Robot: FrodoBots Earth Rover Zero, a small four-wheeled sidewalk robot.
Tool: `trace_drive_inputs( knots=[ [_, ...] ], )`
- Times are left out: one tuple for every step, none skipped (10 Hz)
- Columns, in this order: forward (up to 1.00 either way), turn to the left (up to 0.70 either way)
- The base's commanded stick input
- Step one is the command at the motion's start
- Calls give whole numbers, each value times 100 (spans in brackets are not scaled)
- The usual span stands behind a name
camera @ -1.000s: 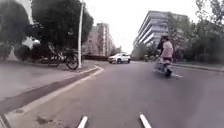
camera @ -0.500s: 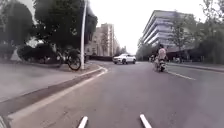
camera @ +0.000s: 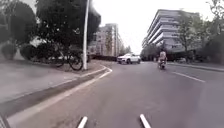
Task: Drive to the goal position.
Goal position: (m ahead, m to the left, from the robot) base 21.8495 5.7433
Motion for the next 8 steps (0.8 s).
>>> trace_drive_inputs(
  knots=[
    [70,0],
    [70,0],
    [70,0],
    [70,0],
    [70,0],
    [70,0],
    [70,0],
    [70,0]
  ],
)
